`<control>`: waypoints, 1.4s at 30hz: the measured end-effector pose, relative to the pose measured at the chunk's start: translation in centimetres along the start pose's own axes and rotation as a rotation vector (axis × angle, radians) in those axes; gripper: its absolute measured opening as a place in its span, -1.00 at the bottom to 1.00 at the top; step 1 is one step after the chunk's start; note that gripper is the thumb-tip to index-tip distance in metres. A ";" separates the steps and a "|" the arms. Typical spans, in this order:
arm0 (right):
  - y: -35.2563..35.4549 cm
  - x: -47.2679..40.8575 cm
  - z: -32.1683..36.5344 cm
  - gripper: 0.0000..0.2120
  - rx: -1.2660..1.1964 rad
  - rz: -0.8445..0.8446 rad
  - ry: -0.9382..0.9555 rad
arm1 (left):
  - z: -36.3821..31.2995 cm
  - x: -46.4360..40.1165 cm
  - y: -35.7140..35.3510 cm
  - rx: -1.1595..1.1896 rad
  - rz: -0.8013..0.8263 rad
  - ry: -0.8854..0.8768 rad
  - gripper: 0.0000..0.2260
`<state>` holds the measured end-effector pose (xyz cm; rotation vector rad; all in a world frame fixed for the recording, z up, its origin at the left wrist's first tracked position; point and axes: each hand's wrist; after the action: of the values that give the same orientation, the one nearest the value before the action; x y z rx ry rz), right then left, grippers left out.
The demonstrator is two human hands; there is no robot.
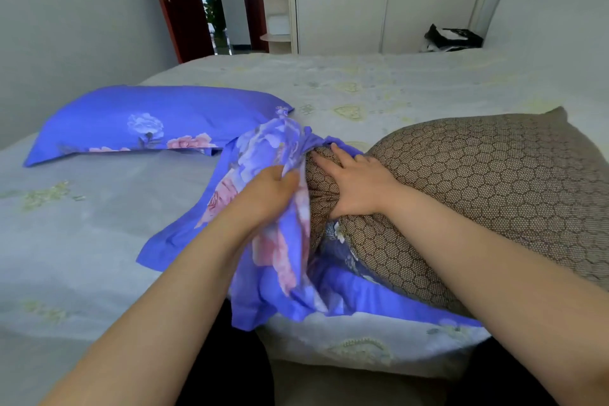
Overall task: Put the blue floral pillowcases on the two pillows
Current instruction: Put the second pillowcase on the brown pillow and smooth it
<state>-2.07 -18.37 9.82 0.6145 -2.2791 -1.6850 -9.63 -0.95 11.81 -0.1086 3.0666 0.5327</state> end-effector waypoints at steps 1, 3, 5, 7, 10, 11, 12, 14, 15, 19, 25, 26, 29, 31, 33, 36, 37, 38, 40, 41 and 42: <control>-0.1 -0.1 -0.2 0.09 -0.007 -0.006 -0.025 | 0.0 0.4 -0.7 0.224 0.054 0.017 -0.79; -0.2 -0.2 -0.7 0.03 -0.036 -0.008 -0.082 | 0.6 1.6 -2.3 0.154 0.111 -0.016 -0.79; -0.3 -0.2 -1.3 -0.04 -0.089 -0.012 -0.137 | 2.3 2.7 -3.6 -0.176 0.096 -0.054 -0.75; -0.4 -0.1 -1.5 -0.14 -0.113 -0.035 -0.178 | 4.0 3.5 -3.7 -0.559 -0.032 -0.109 -0.77; -0.5 0.3 -0.7 -0.26 -0.076 -0.096 -0.190 | 6.1 4.0 -3.3 -0.704 -0.341 -0.339 -0.77; -0.5 0.4 -0.3 -0.28 -0.044 -0.122 -0.183 | 6.6 4.1 -3.3 -0.662 -0.407 -0.393 -0.74; -0.4 0.5 0.0 -0.31 -0.013 -0.152 -0.178 | 6.9 4.0 -3.1 -0.613 -0.466 -0.413 -0.71; -0.4 1.1 0.7 -0.38 0.027 -0.186 -0.178 | 7.5 3.9 -2.8 -0.589 -0.496 -0.380 -0.76; -0.3 1.4 0.9 -0.41 0.041 -0.212 -0.183 | 7.3 3.8 -2.5 -0.582 -0.494 -0.347 -0.82; 0.6 2.0 1.1 -0.63 0.136 -0.209 -0.204 | 4.7 5.2 -3.1 -0.380 -0.453 -0.300 -0.80; 0.2 1.5 1.3 -0.69 -0.440 -0.059 -0.380 | 1.7 7.5 -8.2 0.574 0.003 -0.127 -0.81; 0.1 1.7 1.1 -0.69 -0.342 -0.018 -0.344 | 2.7 7.0 -8.4 0.617 0.006 -0.083 -0.80; 0.3 2.2 0.5 -0.67 -0.236 -0.018 -0.227 | 5.7 4.6 -7.3 0.486 -0.133 -0.065 -0.79; 0.0 2.3 -0.3 -0.54 -0.480 -0.008 -0.080 | 6.8 3.7 -6.0 0.451 -0.146 -0.017 -0.80; 0.2 2.4 -1.3 -0.57 -0.906 -0.033 -0.037 | 7.3 3.6 -5.2 0.347 -0.085 -0.054 -0.80; 0.3 3.2 -2.4 -0.66 -1.188 -0.034 -0.103 | 7.1 3.9 -3.5 -0.213 -0.132 -0.447 -0.74; 0.2 3.4 -1.9 -0.63 -1.142 -0.008 -0.100 | 6.9 3.7 -3.0 -0.386 -0.191 -0.589 -0.73; -0.2 3.4 -1.0 -0.60 -1.037 -0.037 -0.079 | 6.9 3.2 -2.5 -0.532 -0.231 -0.676 -0.73; -1.4 3.2 0.6 -0.71 -0.972 -0.226 -0.122 | 7.1 2.1 -1.5 -0.683 -0.275 -0.646 -0.66; -1.7 3.2 0.9 -0.85 -1.109 -0.350 -0.249 | 7.3 1.7 -0.9 -0.692 -0.266 -0.564 -0.60; -1.3 3.4 0.7 -0.90 -1.319 -0.496 -0.435 | 7.6 1.4 -0.4 -0.660 -0.247 -0.501 -0.55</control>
<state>-5.14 -19.71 8.16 0.4776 -0.6806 -3.1734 -10.89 1.17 4.47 -0.3045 2.2524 1.2923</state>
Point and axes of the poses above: each hand's wrist, its own x-axis away from the middle knuckle, its own y-axis out of the back of the hand, z = x × y, and after that the axes turned 13 degrees about x, right-handed
